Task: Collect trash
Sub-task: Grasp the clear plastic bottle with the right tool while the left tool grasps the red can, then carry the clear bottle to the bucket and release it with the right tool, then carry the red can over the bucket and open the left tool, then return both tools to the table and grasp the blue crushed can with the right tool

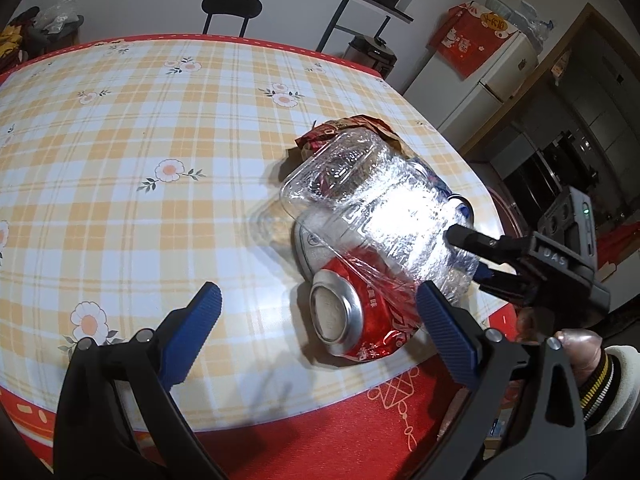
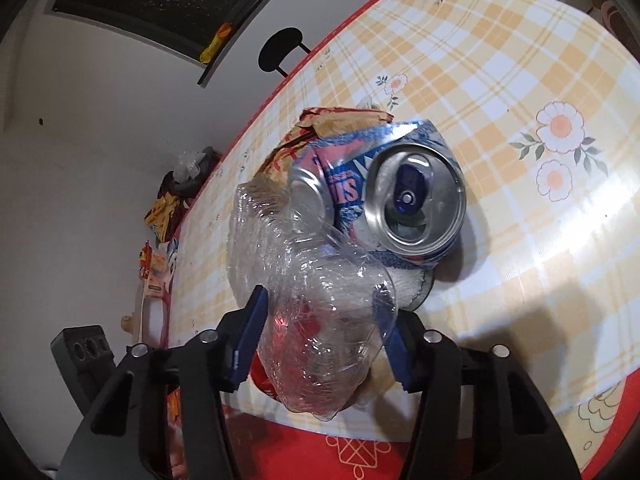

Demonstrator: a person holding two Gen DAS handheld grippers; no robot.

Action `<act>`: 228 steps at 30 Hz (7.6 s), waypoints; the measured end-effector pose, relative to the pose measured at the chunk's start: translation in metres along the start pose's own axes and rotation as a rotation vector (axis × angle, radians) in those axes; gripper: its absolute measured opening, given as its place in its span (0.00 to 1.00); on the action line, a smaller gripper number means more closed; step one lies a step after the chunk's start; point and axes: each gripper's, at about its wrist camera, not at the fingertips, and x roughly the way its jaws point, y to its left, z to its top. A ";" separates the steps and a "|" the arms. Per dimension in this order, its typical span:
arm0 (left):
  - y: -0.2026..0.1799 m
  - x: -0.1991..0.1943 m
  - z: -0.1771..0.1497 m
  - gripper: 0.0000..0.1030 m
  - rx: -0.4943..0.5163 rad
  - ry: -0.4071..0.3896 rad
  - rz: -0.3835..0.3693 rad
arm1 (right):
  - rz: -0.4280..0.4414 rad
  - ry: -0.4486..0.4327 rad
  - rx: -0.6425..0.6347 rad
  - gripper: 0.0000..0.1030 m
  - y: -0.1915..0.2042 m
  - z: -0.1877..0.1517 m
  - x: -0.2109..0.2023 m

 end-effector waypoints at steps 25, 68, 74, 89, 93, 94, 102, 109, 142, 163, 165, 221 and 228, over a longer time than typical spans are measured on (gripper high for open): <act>-0.005 0.058 -0.015 0.64 -0.034 0.152 -0.035 | 0.187 -0.102 -0.198 0.16 0.084 0.025 -0.049; -0.042 -0.078 0.066 0.24 -0.085 -0.332 0.019 | -0.070 -0.460 -0.223 0.15 0.023 0.103 -0.241; -0.079 -0.068 0.073 0.24 -0.083 -0.348 0.022 | -0.161 -0.510 -0.170 0.15 -0.040 0.128 -0.285; -0.168 -0.058 0.079 0.24 -0.088 -0.372 0.101 | -0.260 -0.440 0.005 0.15 -0.191 0.175 -0.303; -0.177 -0.063 0.077 0.24 -0.099 -0.383 0.137 | -0.248 -0.397 0.032 0.15 -0.209 0.188 -0.284; -0.179 -0.064 0.076 0.24 -0.102 -0.385 0.146 | -0.248 -0.387 0.027 0.15 -0.212 0.192 -0.279; -0.184 -0.074 0.070 0.24 -0.121 -0.394 0.185 | -0.317 -0.286 0.060 0.73 -0.238 0.215 -0.243; -0.194 -0.072 0.078 0.24 -0.087 -0.383 0.158 | -0.454 -0.347 -0.001 0.95 -0.222 0.204 -0.268; -0.417 0.110 0.125 0.24 0.306 -0.142 -0.219 | -0.807 -0.625 -0.200 0.95 -0.191 0.144 -0.470; -0.507 0.208 0.139 0.80 0.420 -0.090 -0.282 | -0.798 -0.620 -0.104 0.95 -0.241 0.132 -0.496; -0.498 0.191 0.140 0.81 0.425 -0.126 -0.267 | -0.783 -0.620 -0.117 0.95 -0.235 0.134 -0.490; 0.039 -0.062 0.021 0.82 -0.088 -0.226 0.156 | -0.490 -0.003 -0.461 0.81 0.025 0.040 -0.003; 0.052 -0.051 0.023 0.82 -0.102 -0.198 0.139 | -0.493 0.038 -0.415 0.72 0.015 0.043 0.022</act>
